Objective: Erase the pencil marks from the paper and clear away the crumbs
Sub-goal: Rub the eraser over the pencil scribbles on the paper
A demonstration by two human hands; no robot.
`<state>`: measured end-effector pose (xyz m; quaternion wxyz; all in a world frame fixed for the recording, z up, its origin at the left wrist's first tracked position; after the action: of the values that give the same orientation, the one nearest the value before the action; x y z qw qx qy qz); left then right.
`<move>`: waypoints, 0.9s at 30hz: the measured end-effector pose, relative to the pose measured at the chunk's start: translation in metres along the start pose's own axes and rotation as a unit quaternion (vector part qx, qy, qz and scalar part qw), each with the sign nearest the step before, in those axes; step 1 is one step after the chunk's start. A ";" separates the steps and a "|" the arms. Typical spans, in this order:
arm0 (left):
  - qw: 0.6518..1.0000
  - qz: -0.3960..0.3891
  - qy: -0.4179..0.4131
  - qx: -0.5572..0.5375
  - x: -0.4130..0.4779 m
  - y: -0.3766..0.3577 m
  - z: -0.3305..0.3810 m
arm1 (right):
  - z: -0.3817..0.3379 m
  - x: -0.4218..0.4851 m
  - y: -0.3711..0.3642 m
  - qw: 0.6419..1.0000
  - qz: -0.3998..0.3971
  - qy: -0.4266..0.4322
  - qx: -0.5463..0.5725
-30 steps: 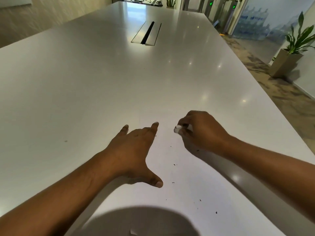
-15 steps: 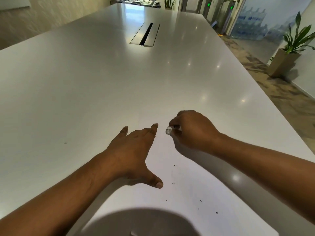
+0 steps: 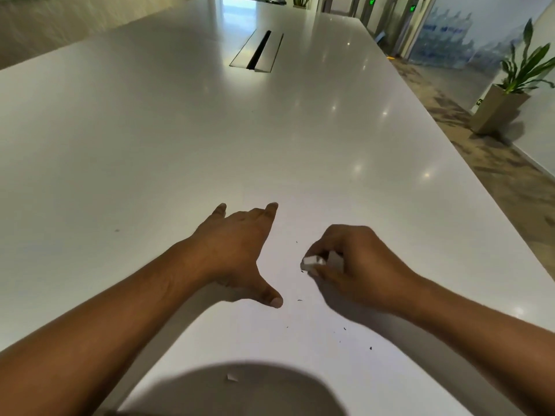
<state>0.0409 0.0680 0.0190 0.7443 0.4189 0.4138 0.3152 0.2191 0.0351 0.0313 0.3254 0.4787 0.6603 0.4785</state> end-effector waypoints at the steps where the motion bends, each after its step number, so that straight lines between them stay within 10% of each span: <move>1: 1.000 -0.002 0.001 0.008 0.000 0.000 0.000 | -0.005 -0.001 -0.003 0.999 -0.002 0.020 -0.039; 27: 1.000 0.000 0.003 -0.004 -0.003 0.002 0.000 | -0.026 -0.028 -0.003 0.995 -0.032 0.049 -0.086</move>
<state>0.0394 0.0666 0.0219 0.7449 0.4149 0.4144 0.3181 0.2041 0.0000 0.0368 0.3476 0.4033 0.6470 0.5458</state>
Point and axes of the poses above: each hand's wrist, its own x-axis towards the middle knuckle, its own y-axis out of the back of the hand, z = x × y, the point moved 5 cm from there along x, towards the middle knuckle, and after that the axes turned 10 degrees about -x, right-handed, at the moved point
